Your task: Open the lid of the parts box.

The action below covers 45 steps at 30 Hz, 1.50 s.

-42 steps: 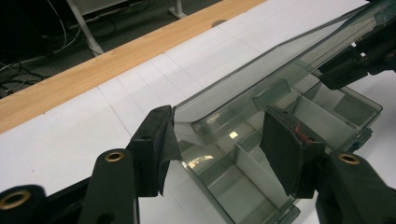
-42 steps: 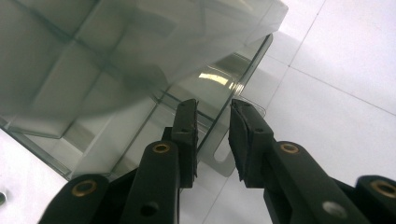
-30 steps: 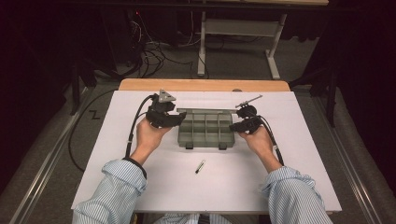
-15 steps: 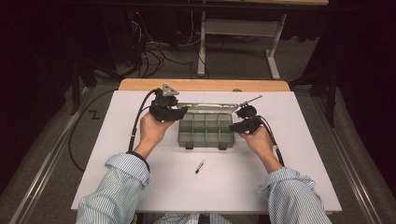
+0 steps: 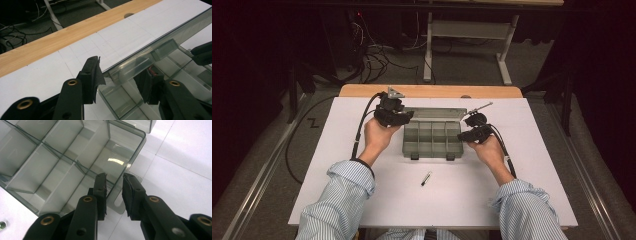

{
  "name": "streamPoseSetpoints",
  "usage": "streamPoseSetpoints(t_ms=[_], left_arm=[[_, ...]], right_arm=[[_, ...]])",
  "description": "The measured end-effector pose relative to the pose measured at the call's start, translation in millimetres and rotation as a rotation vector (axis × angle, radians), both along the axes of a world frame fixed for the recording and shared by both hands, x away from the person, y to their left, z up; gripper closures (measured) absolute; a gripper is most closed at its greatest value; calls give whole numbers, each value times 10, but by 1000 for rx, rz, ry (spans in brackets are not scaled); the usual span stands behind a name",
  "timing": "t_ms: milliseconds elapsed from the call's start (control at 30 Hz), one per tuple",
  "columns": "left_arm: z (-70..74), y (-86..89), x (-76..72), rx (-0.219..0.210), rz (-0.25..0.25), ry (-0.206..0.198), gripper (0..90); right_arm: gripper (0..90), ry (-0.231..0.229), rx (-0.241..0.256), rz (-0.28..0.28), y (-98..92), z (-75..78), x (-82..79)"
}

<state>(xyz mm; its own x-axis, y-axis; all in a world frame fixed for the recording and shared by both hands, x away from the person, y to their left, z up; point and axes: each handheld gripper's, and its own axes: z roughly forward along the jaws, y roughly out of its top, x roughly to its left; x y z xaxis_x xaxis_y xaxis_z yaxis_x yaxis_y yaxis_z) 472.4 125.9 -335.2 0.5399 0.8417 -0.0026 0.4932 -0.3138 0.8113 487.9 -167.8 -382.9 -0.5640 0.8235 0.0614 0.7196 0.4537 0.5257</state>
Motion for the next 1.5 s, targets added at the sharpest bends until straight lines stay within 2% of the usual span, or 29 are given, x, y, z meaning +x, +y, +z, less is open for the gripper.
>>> streamPoseSetpoints(t_ms=[133, 533, 667, 900, 1500], left_arm=[[-9, 10, 55, -4, 10, -1, 554], [-88, 20, 200, -9, 38, 33, 596], [-118, 17, 244, 1, 46, 40, 611], [-196, 27, 315, -6, 58, 72, 638], [-356, 17, 449, -16, 90, 106, 663]], right_arm=[[756, -1, -1, 0, 1, 0, 0], [756, -5, -2, 3, 0, -3, -3], [756, -5, -3, 2, 1, -2, -3], [756, -7, -4, 2, 2, -2, -4], [757, -15, -4, 1, 5, -8, -14]])
